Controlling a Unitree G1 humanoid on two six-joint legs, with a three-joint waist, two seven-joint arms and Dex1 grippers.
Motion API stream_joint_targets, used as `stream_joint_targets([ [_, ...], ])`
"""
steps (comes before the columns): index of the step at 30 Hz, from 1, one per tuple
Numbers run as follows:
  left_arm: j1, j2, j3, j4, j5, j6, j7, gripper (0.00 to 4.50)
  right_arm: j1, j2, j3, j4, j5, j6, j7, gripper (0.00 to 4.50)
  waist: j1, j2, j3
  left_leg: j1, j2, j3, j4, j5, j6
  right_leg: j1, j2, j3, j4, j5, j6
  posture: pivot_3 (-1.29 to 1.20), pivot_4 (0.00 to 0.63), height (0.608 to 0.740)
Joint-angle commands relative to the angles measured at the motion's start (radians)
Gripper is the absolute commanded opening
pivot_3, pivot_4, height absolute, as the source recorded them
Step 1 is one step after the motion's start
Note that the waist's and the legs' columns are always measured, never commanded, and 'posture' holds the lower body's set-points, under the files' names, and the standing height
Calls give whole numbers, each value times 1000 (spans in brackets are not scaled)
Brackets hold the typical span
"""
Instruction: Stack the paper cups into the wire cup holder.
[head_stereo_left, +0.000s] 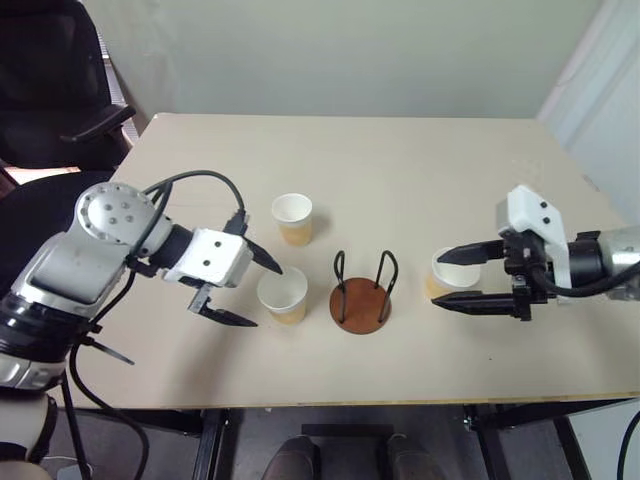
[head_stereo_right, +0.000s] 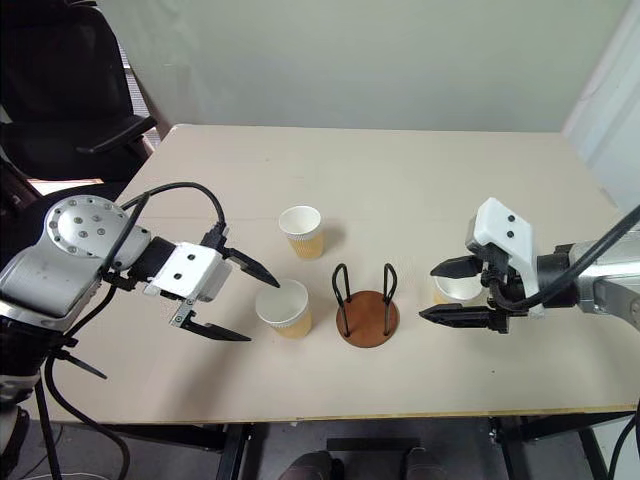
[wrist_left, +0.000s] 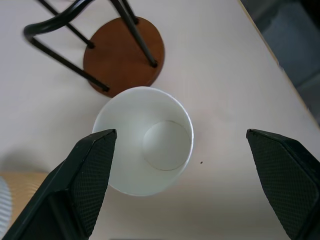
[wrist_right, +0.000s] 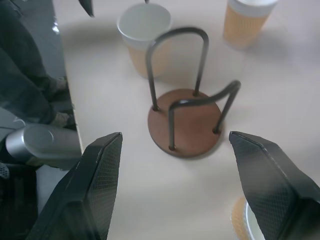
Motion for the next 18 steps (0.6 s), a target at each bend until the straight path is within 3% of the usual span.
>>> stream_joint_targets([
  [1,-3,19,-29,-6,16,-78,-38,4500,-19,-10,-40,-8,32,-12,-3,3522,0,0,0,0,0,0,0,0,0,0,0,0,0,0,0,0,150,740],
  [7,5,-29,-84,51,117,-220,-38,4500,-24,-15,-51,-10,58,-9,-18,3522,0,0,0,0,0,0,0,0,0,0,0,0,0,0,0,0,150,740],
  [8,-4,-53,-86,75,141,-241,-33,4315,-23,-16,-55,-11,63,-7,-22,3543,1,0,0,0,0,0,0,0,0,0,0,0,0,0,0,0,150,740],
  [10,-25,-94,-87,120,181,-272,-21,3898,-21,-19,-62,-13,72,-4,-29,3550,1,0,0,0,0,0,0,-1,1,0,0,0,1,0,0,0,150,740],
  [18,-82,-164,-91,203,213,-316,-38,1105,-17,-19,-96,-15,115,12,-72,3550,1,0,0,-1,0,0,0,-1,1,-1,0,0,1,0,0,0,150,740],
])
